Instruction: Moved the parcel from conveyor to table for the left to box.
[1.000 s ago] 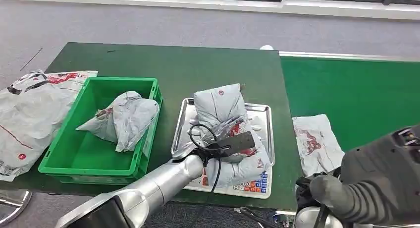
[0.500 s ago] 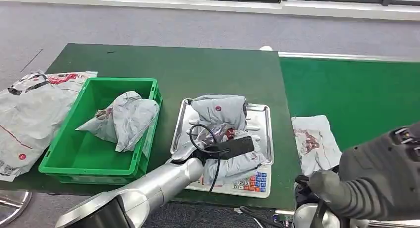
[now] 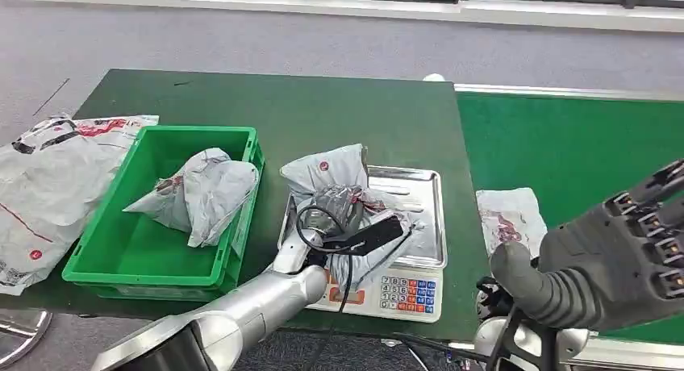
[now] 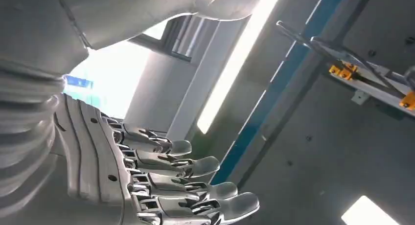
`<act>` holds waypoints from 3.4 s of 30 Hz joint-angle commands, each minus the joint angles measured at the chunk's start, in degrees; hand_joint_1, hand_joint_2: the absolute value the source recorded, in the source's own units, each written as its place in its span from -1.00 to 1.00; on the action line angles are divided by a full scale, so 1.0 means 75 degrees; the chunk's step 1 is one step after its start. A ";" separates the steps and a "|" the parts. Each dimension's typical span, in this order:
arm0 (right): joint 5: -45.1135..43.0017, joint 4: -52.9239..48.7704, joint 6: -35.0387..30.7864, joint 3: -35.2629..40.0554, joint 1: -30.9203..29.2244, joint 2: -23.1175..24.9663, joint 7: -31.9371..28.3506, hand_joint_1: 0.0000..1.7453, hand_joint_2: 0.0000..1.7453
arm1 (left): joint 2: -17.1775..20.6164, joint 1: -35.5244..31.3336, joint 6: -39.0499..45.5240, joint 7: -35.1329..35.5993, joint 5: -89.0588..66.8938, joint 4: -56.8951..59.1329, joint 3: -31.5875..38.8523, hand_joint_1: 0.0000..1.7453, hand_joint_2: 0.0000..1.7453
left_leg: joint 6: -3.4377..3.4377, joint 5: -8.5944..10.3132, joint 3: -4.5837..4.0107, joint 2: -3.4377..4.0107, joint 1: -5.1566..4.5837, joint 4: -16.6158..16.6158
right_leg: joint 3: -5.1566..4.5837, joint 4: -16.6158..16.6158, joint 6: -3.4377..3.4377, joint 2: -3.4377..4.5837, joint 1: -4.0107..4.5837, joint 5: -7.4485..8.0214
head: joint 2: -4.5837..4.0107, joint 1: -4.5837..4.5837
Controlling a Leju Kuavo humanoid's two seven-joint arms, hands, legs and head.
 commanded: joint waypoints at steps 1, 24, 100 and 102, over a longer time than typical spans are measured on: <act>0.0335 0.0173 0.0011 -0.0792 0.0428 0.0268 -0.0015 -1.00 1.00 | 0.0131 0.1978 0.0470 -0.0723 -0.7051 -0.3478 0.6451 1.00 1.00 | -0.0002 0.0004 0.0013 -0.0010 -0.0005 -0.0023 | 0.0014 -0.0019 -0.0004 -0.0012 -0.0004 -0.0001 | 0.0000 0.0003; 0.0260 0.0306 0.0011 -0.0308 0.0301 0.0268 -0.0015 -1.00 1.00 | 0.0131 0.4380 0.0470 -0.1776 -0.8051 -1.0732 0.8483 1.00 1.00 | -0.0028 -0.0001 0.0000 0.0061 0.0015 -0.0031 | -0.0019 -0.0015 -0.0018 0.0056 0.0016 0.0006 | -0.0003 0.0000; 0.2655 0.4177 0.0011 -0.3687 -0.0811 0.0268 0.1813 -1.00 1.00 | 0.0993 0.6024 0.0470 -0.4739 -0.1491 -1.1525 0.6821 -1.00 -1.00 | -0.0021 0.0005 -0.0006 0.0001 0.0017 -0.0020 | 0.0003 -0.0020 -0.0012 -0.0003 0.0017 0.0002 | -0.0003 0.0000; 0.3564 0.5700 0.0011 -0.4285 -0.1373 0.0268 0.2422 -1.00 1.00 | 0.1737 0.6005 0.0449 -0.4739 -0.0966 -1.1644 0.5755 -1.00 -1.00 | -0.0022 0.0011 -0.0008 0.0004 0.0022 -0.0030 | 0.0006 -0.0032 -0.0014 -0.0002 0.0023 0.0012 | -0.0003 0.0000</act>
